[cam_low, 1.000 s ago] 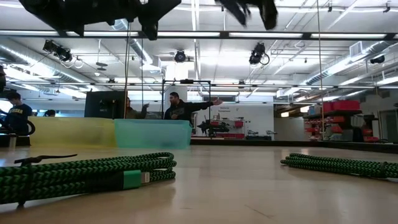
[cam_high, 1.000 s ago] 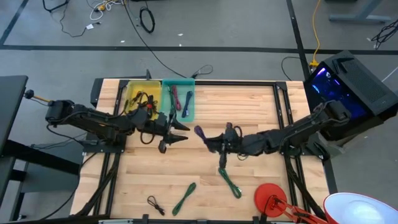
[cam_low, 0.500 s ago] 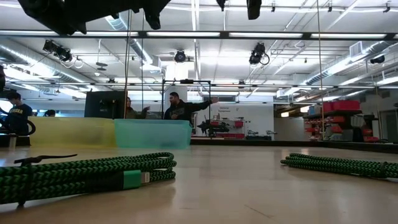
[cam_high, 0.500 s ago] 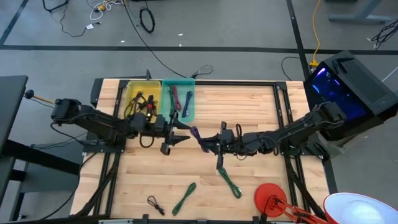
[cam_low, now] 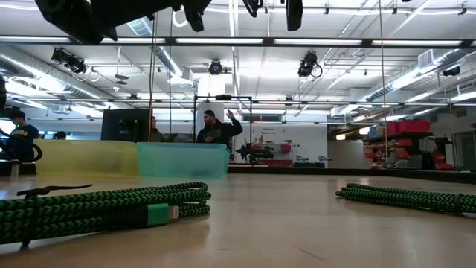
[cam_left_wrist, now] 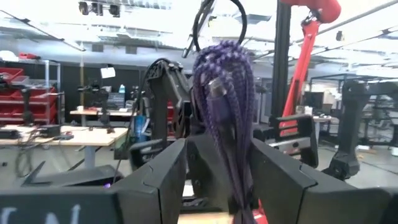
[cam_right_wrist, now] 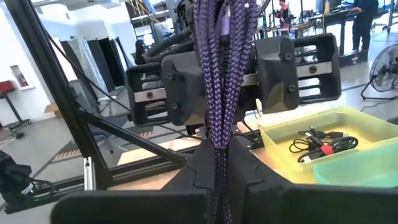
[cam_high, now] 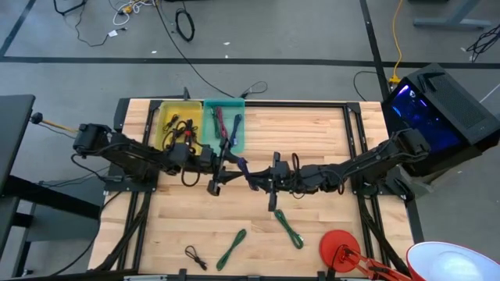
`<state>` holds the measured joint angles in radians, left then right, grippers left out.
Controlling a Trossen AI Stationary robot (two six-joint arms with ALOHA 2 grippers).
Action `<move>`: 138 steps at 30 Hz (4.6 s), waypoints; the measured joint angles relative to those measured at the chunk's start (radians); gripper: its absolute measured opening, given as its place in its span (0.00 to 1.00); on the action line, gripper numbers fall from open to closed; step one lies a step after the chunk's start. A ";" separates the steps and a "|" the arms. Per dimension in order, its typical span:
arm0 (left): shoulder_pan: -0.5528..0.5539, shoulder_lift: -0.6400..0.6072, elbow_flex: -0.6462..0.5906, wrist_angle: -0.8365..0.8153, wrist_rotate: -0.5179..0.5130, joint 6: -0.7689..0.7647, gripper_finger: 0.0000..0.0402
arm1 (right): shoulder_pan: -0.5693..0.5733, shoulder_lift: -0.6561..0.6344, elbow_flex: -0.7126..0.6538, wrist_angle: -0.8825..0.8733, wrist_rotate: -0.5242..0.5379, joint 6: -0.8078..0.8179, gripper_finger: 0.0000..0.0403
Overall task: Pick & Place USB Port
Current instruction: Put the purple charger cable into the green bin, then put the green charger cable into the green bin
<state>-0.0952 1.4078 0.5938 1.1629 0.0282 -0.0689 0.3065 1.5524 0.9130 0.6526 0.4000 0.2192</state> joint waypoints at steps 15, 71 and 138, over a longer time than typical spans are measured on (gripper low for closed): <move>0.000 0.016 0.023 -0.078 0.068 -0.033 0.06 | -0.002 0.001 0.011 -0.030 0.008 -0.019 0.02; 0.838 0.094 0.118 -0.948 0.206 -0.410 0.13 | 0.084 0.000 0.012 -0.192 0.001 0.011 0.31; -0.522 -0.254 -0.016 -1.012 -0.477 -0.413 0.44 | 0.298 0.230 0.243 -1.137 -0.274 0.816 0.02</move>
<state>-0.6170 1.1534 0.5777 0.1505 -0.4488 -0.4816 0.6041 1.7827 1.1555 -0.4846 0.1259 1.0351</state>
